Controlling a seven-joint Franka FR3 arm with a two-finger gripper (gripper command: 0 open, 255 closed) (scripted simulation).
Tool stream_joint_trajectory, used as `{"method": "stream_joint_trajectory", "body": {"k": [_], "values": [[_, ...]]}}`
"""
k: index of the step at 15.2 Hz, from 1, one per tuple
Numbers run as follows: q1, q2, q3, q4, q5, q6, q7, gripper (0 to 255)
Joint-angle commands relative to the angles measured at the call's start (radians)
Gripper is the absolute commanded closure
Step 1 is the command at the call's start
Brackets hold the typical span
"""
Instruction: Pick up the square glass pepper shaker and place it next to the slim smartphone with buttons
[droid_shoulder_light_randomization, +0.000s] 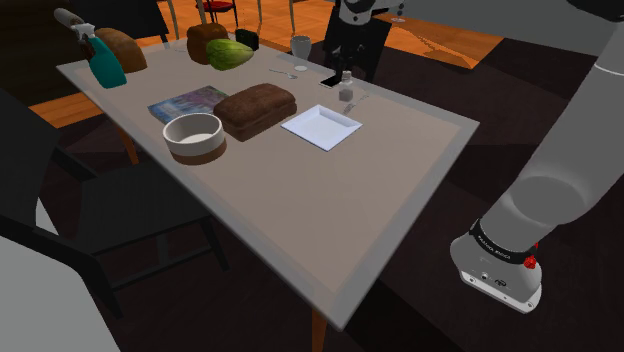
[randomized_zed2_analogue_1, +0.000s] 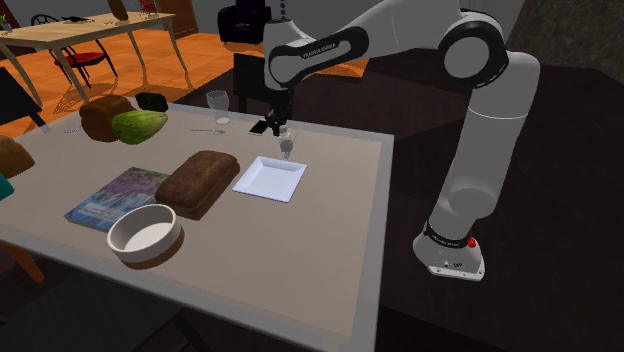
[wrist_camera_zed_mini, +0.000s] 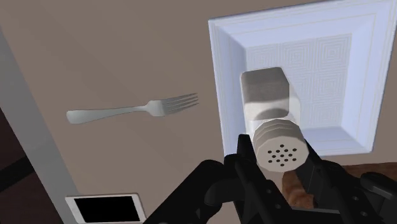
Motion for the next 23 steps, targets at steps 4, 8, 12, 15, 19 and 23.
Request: {"method": "stream_joint_trajectory", "body": {"k": [4, 8, 12, 15, 19, 23], "values": [[-0.048, 0.152, -0.03, 0.187, 0.017, -0.035, -0.085, 255], [-0.09, 0.29, -0.046, 0.369, 0.033, -0.081, -0.144, 255], [-0.136, 0.453, -0.054, 0.605, 0.049, -0.155, -0.194, 255], [-0.174, 0.614, -0.056, 0.857, 0.06, -0.246, -0.225, 255], [-0.205, 0.79, -0.054, 1.125, 0.066, -0.338, -0.241, 255], [-0.201, 0.764, -0.054, 1.024, 0.066, -0.264, -0.245, 255]]}}
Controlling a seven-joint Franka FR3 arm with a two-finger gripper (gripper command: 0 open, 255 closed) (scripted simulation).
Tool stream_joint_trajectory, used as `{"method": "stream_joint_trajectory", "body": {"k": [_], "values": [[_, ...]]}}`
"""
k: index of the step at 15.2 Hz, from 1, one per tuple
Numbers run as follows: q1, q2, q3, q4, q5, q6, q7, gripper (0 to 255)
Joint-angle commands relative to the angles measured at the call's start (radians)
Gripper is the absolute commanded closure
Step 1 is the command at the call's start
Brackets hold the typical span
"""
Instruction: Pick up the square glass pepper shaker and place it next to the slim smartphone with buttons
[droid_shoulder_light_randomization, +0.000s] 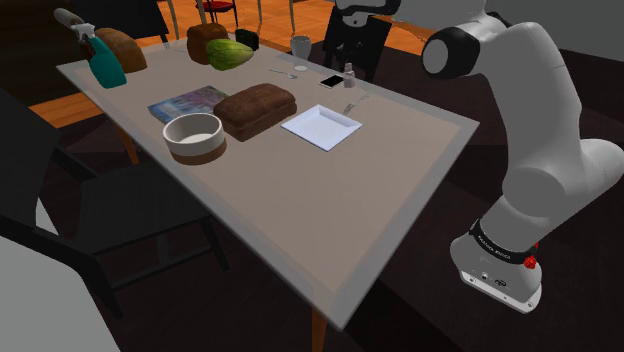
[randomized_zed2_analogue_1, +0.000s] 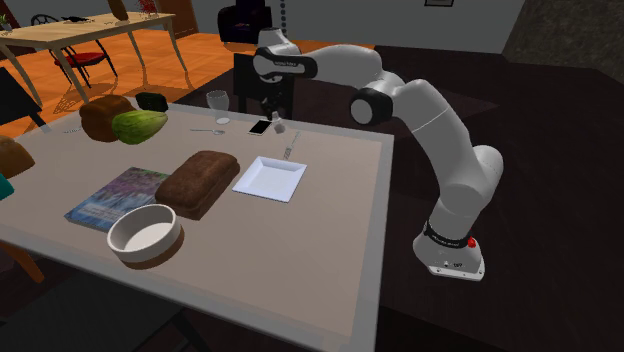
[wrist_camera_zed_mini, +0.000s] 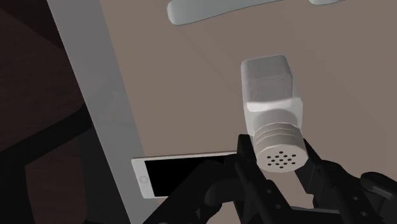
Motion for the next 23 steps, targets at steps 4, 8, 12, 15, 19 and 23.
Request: {"method": "stream_joint_trajectory", "body": {"k": [4, 8, 12, 15, 19, 23], "values": [[0.004, -0.019, 0.0, -0.104, 0.001, 0.085, -0.003, 255], [0.004, -0.02, 0.0, -0.131, 0.001, 0.112, -0.005, 255], [0.004, -0.02, 0.0, -0.131, 0.001, 0.112, -0.005, 255], [0.004, -0.02, 0.0, -0.131, 0.001, 0.112, -0.005, 0], [0.004, -0.02, 0.0, -0.131, 0.001, 0.112, -0.005, 0], [0.0, -0.034, -0.001, -0.028, 0.0, -0.005, -0.002, 0]]}}
